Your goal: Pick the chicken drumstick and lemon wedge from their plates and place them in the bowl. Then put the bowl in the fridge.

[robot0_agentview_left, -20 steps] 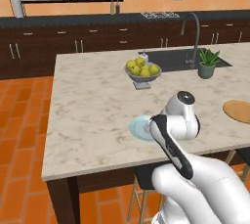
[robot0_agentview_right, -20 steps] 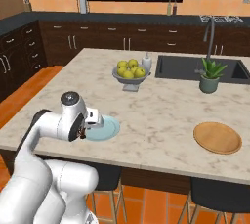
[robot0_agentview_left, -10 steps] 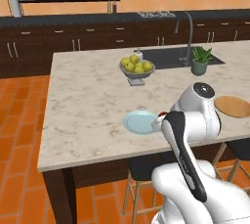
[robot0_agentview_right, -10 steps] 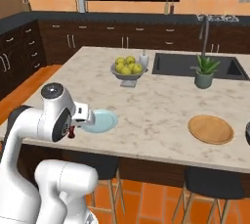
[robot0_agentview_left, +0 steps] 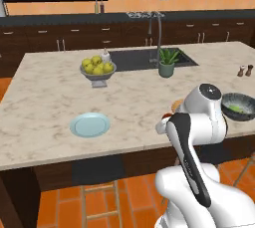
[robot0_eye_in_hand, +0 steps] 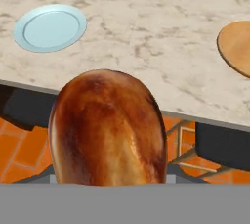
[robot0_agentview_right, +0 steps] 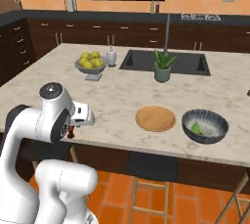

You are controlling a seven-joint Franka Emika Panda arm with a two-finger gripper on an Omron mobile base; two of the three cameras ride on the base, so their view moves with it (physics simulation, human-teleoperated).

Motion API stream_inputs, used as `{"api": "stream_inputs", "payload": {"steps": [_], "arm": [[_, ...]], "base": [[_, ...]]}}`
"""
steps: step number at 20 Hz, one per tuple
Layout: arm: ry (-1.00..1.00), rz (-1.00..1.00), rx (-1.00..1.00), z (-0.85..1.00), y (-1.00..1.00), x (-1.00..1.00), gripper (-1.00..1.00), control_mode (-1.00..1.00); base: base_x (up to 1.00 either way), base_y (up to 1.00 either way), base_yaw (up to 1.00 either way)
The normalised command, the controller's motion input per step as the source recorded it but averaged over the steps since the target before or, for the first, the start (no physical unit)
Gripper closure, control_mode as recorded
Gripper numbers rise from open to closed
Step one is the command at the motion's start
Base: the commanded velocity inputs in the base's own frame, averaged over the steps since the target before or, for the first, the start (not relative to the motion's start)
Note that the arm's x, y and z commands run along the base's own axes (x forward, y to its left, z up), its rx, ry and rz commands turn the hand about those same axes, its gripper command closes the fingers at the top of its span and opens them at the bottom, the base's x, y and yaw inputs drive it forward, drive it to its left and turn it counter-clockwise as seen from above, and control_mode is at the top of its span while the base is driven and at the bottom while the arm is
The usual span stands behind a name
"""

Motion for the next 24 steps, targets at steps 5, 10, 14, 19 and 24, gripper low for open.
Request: {"api": "stream_inputs", "payload": {"steps": [5, 10, 14, 19, 24], "arm": [[0.00, 0.00, 0.00, 0.00, 0.00, 0.00, 1.00, 1.00], [0.00, 0.00, 0.00, 0.00, 0.00, 0.00, 1.00, 1.00], [0.00, 0.00, 0.00, 0.00, 0.00, 0.00, 1.00, 1.00], [0.00, 0.00, 0.00, 0.00, 0.00, 0.00, 1.00, 1.00], [0.05, -0.01, 0.02, 0.00, -0.39, 0.43, 1.00, -1.00]], "base": [[0.00, -1.00, 0.06], [0.01, -0.97, 0.00], [0.23, -0.53, -0.12], [0.59, -0.38, -0.13], [0.32, -0.17, -0.03]]}}
